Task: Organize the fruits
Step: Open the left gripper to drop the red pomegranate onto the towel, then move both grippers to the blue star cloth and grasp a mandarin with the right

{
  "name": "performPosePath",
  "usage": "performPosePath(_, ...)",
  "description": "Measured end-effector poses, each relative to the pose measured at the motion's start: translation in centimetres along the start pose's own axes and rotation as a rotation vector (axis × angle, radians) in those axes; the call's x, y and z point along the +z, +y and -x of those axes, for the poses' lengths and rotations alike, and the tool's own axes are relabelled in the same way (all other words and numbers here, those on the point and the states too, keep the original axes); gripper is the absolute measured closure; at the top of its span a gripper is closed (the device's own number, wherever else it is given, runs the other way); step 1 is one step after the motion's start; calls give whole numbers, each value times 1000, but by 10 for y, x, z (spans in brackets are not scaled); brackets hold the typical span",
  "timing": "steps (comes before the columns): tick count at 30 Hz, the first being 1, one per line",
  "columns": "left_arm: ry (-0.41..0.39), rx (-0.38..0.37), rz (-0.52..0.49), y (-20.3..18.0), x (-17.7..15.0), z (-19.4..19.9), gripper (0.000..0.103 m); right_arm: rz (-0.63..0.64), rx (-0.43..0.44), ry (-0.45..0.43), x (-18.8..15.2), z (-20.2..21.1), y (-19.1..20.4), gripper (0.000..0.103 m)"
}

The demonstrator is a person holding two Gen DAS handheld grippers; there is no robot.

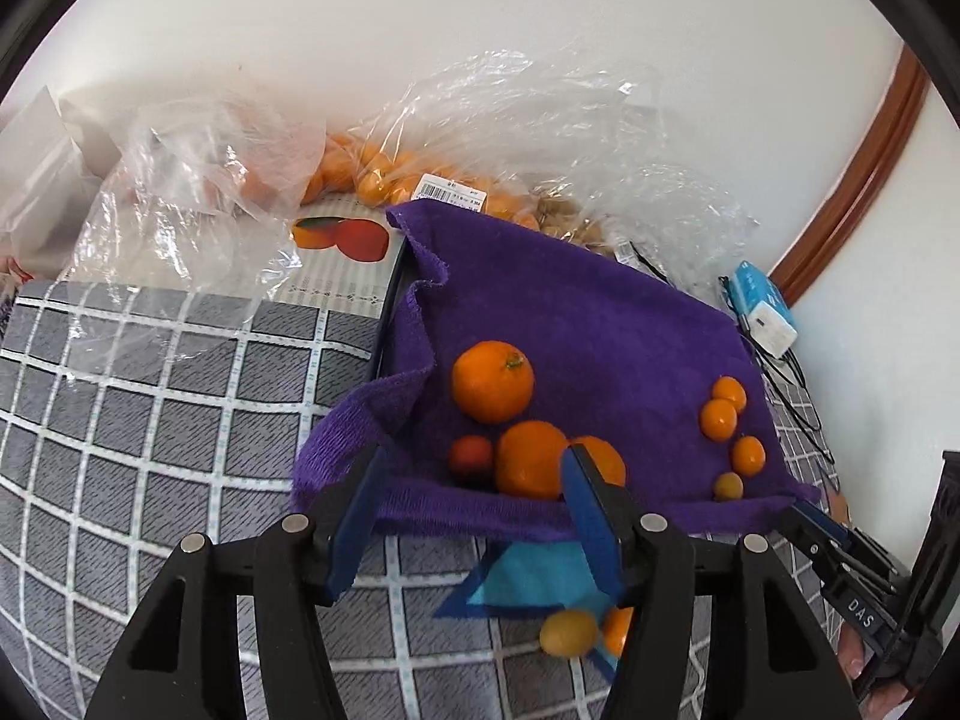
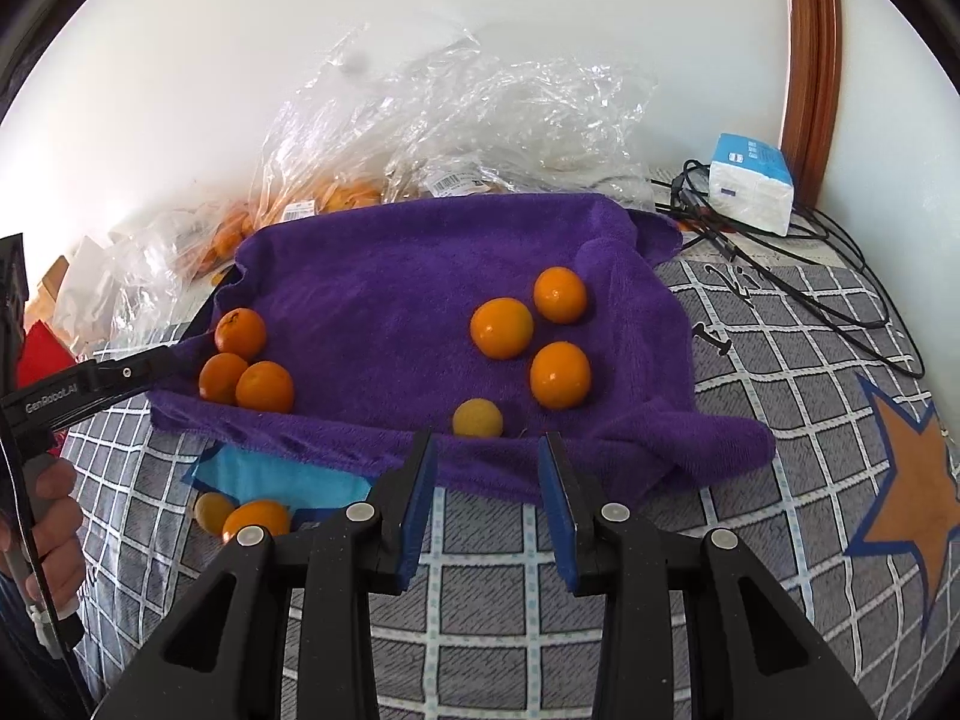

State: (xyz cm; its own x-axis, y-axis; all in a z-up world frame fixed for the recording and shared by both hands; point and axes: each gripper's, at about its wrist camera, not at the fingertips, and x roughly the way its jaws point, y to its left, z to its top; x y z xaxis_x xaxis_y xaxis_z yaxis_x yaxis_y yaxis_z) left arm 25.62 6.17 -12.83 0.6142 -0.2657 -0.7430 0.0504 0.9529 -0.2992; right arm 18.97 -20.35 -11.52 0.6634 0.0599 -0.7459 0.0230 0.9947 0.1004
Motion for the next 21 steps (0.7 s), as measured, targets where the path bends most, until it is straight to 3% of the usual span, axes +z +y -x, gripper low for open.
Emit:
performPosePath(5, -14, 39, -17, 15, -19, 23, 45, 16, -11, -8, -12, 11, 18, 64)
performPosePath(17, -1, 184, 10, 65, -71, 24, 46, 80, 3, 24, -46, 4, 65, 64)
performPosePath(21, -48, 222, -37, 67, -81, 27, 47, 76, 3, 22, -52, 0, 72, 64)
